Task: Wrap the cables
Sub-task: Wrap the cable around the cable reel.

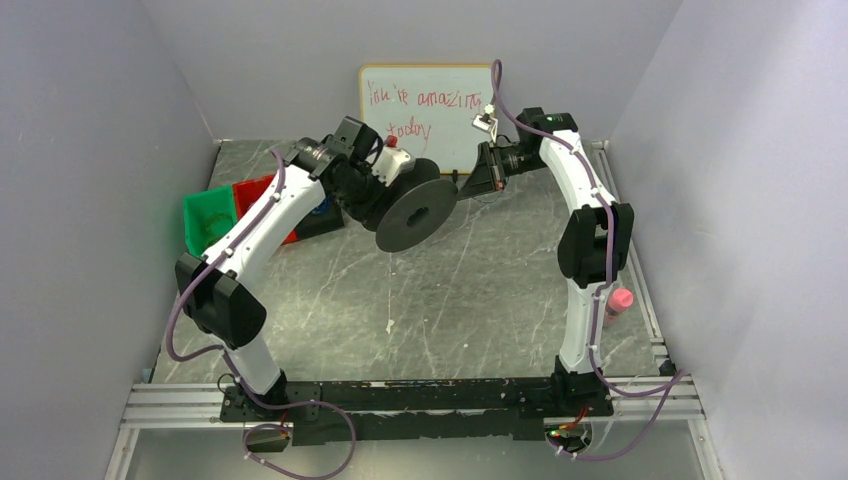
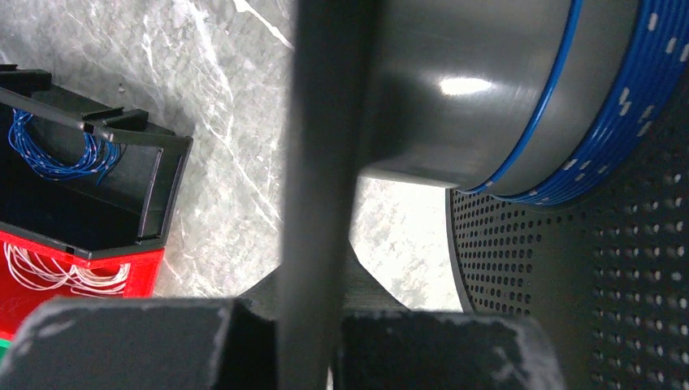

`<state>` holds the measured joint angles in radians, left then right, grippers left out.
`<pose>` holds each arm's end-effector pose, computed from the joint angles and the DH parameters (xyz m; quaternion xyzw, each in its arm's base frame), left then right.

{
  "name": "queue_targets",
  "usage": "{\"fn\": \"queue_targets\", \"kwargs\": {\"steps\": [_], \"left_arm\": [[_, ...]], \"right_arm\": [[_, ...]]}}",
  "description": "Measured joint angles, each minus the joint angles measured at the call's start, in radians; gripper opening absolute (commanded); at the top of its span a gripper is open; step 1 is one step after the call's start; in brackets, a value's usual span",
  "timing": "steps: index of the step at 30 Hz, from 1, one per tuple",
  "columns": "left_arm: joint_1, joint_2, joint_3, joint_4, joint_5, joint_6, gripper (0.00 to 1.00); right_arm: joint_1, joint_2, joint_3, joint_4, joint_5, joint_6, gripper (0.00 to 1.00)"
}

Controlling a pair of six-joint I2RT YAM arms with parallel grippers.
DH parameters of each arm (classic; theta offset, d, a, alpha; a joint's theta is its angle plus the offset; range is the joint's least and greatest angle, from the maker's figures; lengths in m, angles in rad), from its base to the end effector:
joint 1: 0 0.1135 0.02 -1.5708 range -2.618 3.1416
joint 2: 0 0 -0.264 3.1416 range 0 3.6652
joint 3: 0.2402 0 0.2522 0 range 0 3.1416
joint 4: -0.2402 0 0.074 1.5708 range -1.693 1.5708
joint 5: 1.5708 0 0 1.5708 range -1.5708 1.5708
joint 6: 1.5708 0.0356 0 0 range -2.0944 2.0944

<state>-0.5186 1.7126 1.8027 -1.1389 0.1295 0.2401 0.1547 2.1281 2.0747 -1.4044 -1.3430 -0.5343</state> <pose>0.3020 -0.1777 0.3619 0.3725 0.8894 -0.0977 0.2463 0.4064 0.0985 0.3029 -0.2970 0.7239 0.6017 0.1606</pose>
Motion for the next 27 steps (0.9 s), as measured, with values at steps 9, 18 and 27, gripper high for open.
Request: {"fn": "queue_targets", "kwargs": {"steps": [9, 18, 27], "left_arm": [[-0.007, 0.003, 0.000, 0.014, -0.023, -0.002, 0.02], [-0.011, 0.007, 0.000, 0.021, -0.046, -0.021, 0.02], [-0.013, 0.018, -0.001, 0.023, -0.074, -0.033, 0.02]], "right_arm": [[-0.003, 0.000, 0.000, -0.001, 0.005, 0.000, 0.05], [-0.003, 0.000, 0.000, -0.005, 0.006, -0.026, 0.06], [0.003, -0.010, -0.014, -0.005, 0.019, -0.034, 0.06]]}}
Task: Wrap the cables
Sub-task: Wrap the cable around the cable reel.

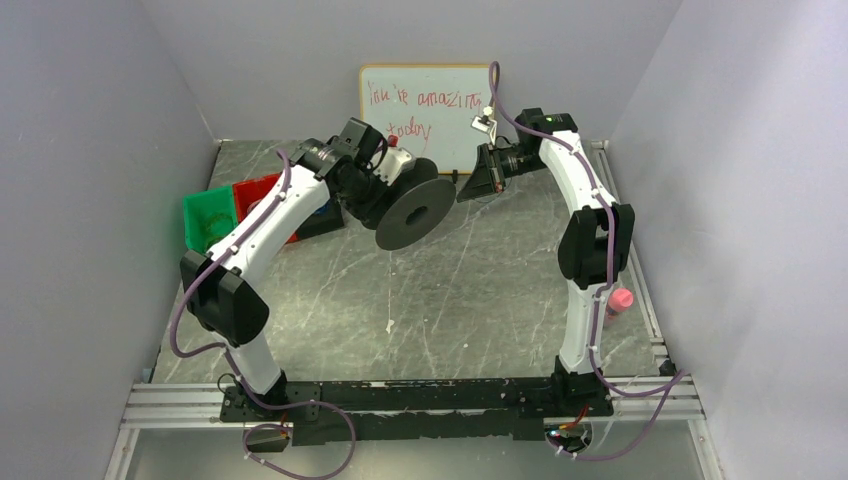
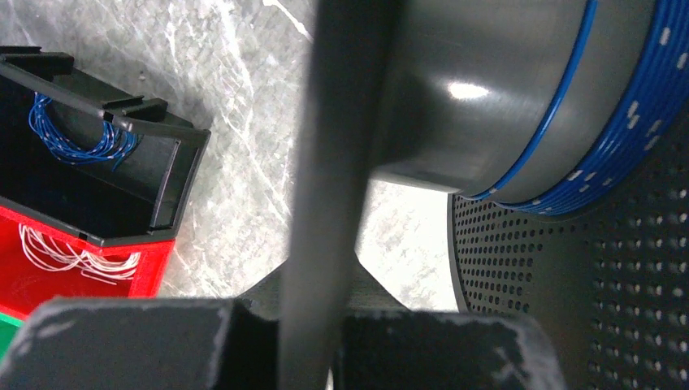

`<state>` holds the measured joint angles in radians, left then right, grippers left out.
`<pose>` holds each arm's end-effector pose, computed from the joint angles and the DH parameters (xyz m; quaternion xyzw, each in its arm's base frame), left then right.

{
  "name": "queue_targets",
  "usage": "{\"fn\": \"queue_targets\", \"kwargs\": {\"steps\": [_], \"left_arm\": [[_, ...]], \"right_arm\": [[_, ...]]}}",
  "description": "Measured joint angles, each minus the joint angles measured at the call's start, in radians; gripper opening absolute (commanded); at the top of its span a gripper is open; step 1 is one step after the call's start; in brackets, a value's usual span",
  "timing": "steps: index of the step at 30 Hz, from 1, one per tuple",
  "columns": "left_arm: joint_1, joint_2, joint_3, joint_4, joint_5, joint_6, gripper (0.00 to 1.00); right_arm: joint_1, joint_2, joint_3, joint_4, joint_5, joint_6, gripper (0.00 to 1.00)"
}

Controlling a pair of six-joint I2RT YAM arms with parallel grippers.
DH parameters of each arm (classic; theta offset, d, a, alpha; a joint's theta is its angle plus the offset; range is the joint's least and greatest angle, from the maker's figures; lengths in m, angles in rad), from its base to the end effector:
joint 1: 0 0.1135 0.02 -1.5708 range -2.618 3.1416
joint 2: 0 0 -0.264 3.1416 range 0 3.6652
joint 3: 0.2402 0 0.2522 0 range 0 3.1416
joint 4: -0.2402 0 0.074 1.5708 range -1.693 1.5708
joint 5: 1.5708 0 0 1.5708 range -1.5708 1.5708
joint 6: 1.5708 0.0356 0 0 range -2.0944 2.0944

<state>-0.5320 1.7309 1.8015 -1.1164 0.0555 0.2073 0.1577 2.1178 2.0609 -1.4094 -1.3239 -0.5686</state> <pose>0.3068 -0.1828 0.3565 0.3555 0.8976 -0.0684 0.2517 0.4034 0.0991 0.3027 -0.3098 0.7249 0.5925 0.1656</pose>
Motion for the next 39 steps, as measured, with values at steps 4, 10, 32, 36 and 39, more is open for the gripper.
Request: {"fn": "queue_targets", "kwargs": {"steps": [4, 10, 32, 36, 39], "left_arm": [[0.000, 0.003, -0.002, 0.003, -0.013, -0.010, 0.02], [0.000, 0.003, -0.008, 0.011, -0.033, -0.010, 0.02], [-0.087, 0.015, -0.087, 0.084, -0.249, -0.009, 0.02], [-0.106, 0.034, -0.090, 0.101, -0.277, -0.010, 0.02], [-0.118, 0.051, -0.090, 0.114, -0.289, -0.011, 0.02]], "right_arm": [[0.005, -0.010, -0.003, 0.000, 0.010, 0.000, 0.05], [0.006, -0.011, -0.003, 0.001, 0.011, 0.004, 0.07], [0.035, -0.042, -0.003, 0.004, -0.015, 0.038, 0.04], [0.047, -0.043, -0.003, 0.004, -0.014, 0.039, 0.05], [0.061, -0.042, -0.003, 0.004, -0.005, 0.038, 0.05]]}}
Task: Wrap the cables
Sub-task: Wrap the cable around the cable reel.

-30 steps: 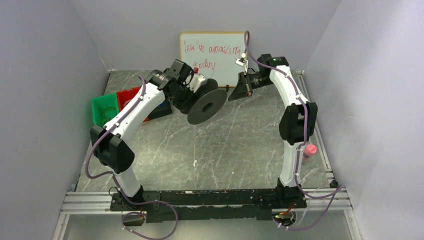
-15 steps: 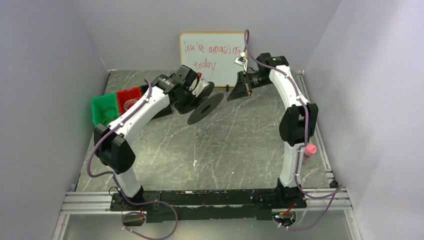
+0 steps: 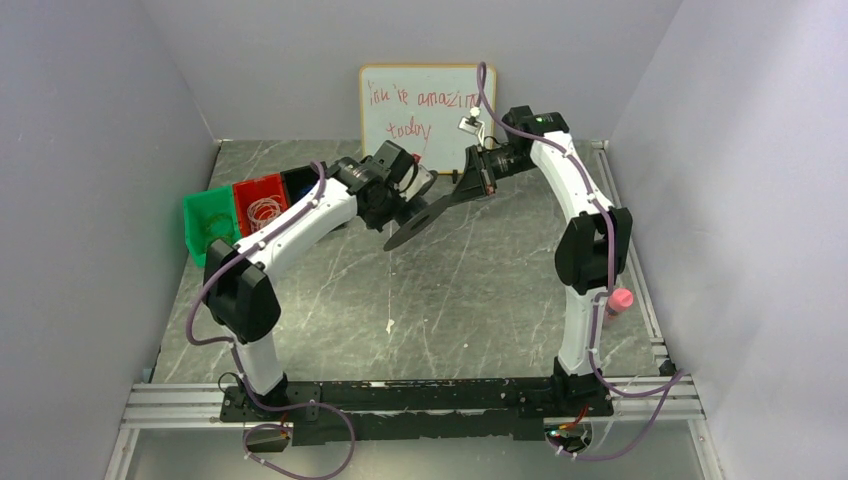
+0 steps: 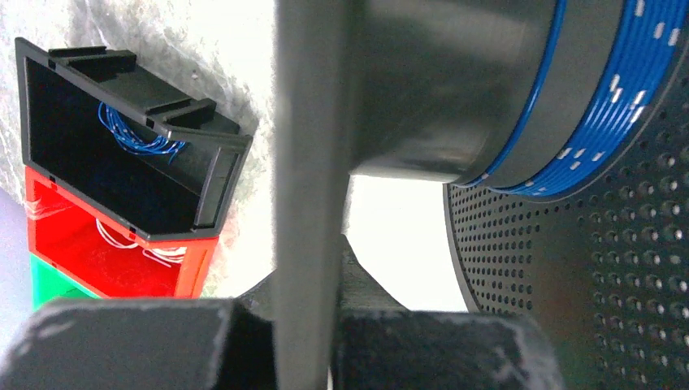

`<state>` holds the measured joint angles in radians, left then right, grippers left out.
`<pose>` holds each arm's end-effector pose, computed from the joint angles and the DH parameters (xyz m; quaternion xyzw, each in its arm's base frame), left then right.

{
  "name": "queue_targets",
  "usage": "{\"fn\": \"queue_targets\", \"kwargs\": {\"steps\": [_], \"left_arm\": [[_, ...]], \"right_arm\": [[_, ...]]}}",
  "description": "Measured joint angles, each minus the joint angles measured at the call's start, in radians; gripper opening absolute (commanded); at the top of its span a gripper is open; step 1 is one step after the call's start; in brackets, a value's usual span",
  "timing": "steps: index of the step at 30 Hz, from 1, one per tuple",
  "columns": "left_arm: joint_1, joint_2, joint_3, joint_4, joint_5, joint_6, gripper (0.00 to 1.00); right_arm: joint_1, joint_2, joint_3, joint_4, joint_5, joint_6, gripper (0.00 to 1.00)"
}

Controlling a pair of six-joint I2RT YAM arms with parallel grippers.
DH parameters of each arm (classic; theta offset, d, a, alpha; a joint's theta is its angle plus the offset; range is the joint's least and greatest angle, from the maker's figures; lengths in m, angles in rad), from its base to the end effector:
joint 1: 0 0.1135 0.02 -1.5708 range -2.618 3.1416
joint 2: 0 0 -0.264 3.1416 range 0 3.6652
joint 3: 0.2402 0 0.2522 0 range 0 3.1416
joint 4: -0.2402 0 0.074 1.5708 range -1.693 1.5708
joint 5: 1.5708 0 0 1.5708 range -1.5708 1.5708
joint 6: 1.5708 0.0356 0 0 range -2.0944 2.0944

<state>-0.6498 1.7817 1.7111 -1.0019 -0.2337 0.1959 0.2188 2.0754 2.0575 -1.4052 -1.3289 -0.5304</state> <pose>0.3042 -0.2208 0.3188 0.3688 0.8895 0.0550 0.2640 0.3886 0.1218 0.3186 -0.3296 0.7140 0.5985 0.1528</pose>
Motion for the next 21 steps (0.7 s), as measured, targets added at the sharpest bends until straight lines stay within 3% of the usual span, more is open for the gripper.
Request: {"fn": "queue_targets", "kwargs": {"steps": [21], "left_arm": [[-0.006, 0.082, 0.023, -0.024, -0.029, -0.062, 0.02]], "right_arm": [[0.118, 0.000, 0.002, 0.021, 0.100, -0.001, 0.07]]}}
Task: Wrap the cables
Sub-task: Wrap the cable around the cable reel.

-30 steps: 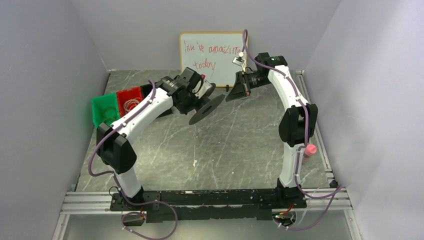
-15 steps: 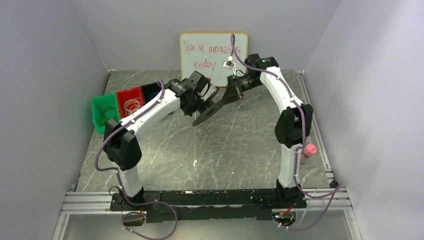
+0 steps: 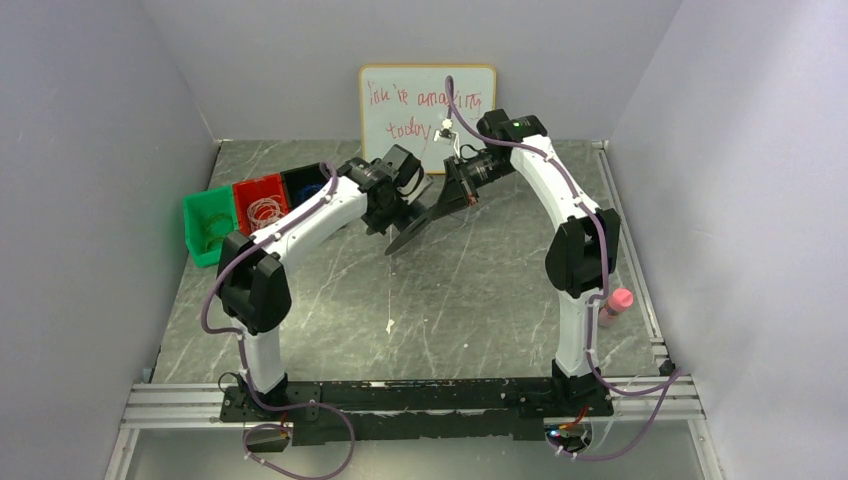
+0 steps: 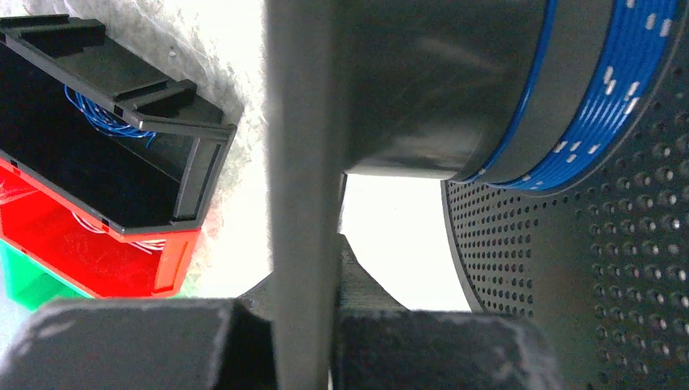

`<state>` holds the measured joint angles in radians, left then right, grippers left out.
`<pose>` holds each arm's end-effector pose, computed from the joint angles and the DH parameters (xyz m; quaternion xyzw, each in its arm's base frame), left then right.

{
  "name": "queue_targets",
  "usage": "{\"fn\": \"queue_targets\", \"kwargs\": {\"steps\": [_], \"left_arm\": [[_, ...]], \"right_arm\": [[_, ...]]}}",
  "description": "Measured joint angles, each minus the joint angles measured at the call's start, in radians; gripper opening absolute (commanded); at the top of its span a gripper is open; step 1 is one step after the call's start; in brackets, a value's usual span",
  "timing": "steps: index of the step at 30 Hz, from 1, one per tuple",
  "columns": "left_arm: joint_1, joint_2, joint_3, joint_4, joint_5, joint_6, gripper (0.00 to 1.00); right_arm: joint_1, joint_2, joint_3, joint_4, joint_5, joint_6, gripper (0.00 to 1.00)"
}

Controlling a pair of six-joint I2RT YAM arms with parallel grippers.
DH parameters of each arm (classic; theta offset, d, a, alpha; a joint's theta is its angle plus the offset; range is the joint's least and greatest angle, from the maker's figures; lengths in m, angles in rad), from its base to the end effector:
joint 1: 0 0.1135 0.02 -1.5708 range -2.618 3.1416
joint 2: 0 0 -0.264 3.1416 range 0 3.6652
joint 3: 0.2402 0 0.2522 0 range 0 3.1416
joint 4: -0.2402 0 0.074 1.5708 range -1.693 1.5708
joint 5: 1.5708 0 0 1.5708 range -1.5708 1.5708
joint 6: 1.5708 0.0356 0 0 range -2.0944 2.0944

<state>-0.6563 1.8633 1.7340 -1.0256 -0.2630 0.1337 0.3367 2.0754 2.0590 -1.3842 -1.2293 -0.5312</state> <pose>0.3151 -0.2310 0.2951 0.3483 0.9057 0.0711 0.2309 0.3741 0.1665 0.3159 -0.3867 0.7180 0.5651 0.1249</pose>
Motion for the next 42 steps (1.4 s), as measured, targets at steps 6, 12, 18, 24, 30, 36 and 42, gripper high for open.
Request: {"fn": "queue_targets", "kwargs": {"steps": [6, 12, 18, 24, 30, 36, 42], "left_arm": [[0.004, -0.032, -0.050, 0.058, 0.002, 0.015, 0.02], [0.010, -0.113, -0.128, 0.113, 0.003, 0.056, 0.02], [0.011, -0.106, -0.124, 0.153, -0.052, 0.068, 0.02], [0.006, -0.059, -0.116, 0.153, -0.061, 0.063, 0.02], [0.006, -0.052, -0.110, 0.150, -0.087, 0.062, 0.02], [0.006, -0.052, -0.110, 0.146, -0.103, 0.062, 0.02], [-0.001, -0.053, -0.114, 0.158, -0.105, 0.066, 0.02]], "right_arm": [[-0.014, -0.016, 0.001, -0.004, 0.027, 0.006, 0.07], [-0.049, -0.016, 0.037, -0.048, 0.023, 0.020, 0.08], [-0.061, -0.016, 0.078, -0.061, 0.021, 0.027, 0.06], [-0.058, -0.016, 0.078, -0.059, 0.048, 0.027, 0.08], [-0.045, -0.016, 0.078, -0.063, 0.051, 0.027, 0.08], [-0.003, -0.016, 0.078, -0.064, 0.051, 0.028, 0.08], [0.020, -0.016, 0.061, -0.046, 0.026, 0.054, 0.00]]}}
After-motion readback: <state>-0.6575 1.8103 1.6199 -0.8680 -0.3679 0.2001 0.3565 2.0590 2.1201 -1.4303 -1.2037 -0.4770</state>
